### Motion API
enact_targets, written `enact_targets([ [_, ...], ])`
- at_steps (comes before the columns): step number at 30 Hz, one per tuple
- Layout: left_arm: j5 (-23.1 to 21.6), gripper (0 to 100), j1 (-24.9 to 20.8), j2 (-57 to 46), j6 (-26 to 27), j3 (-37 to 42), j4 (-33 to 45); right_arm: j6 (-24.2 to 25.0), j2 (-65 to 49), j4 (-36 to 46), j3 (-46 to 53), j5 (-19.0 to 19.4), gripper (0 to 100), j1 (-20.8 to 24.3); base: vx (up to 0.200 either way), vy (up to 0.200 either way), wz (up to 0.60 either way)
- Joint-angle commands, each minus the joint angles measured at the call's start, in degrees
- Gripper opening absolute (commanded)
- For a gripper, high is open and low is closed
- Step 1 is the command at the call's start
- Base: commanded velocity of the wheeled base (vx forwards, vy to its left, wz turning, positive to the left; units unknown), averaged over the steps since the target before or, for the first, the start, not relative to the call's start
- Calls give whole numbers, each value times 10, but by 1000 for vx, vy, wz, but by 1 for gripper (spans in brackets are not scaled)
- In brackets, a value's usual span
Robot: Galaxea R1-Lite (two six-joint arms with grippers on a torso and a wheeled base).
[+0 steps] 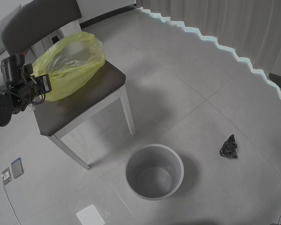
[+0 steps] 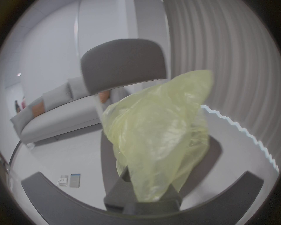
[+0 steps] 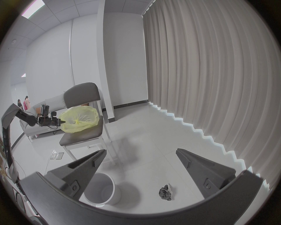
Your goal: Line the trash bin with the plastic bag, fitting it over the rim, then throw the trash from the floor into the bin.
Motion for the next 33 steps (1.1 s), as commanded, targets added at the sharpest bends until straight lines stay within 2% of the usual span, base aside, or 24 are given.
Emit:
enact_targets([
  [1, -62, 0, -125, -181, 73, 19, 121, 0, 26, 0, -19, 1, 100, 31, 0, 0, 0],
  [3, -66, 0, -153, -205, 98, -3, 171, 0, 27, 0, -19, 1, 100, 39, 0, 0, 0],
  [5, -68, 0, -205, -232, 138, -59, 273, 0, 31, -1, -19, 2, 100, 53, 0, 0, 0],
  [8, -73, 0, -242, -237, 163, -103, 333, 0, 37, -2, -20, 3, 100, 61, 0, 0, 0],
  [12, -114, 0, -276, -236, 188, -109, 345, 0, 45, -2, -26, 15, 100, 66, 0, 0, 0],
  [16, -181, 0, -280, -233, 230, -79, 350, 0, 48, 3, -44, 35, 100, 65, 0, 0, 0],
  [21, -235, 0, -280, -221, 251, -38, 351, 0, 59, 4, -67, 40, 100, 62, 0, 0, 0],
  [28, -255, 0, -299, -202, 269, -15, 345, 1, 81, 7, -99, 43, 100, 60, 0, 0, 0],
  [33, -276, 0, -347, -188, 267, -40, 346, 7, 125, 9, -124, 63, 100, 60, 0, 0, 0],
])
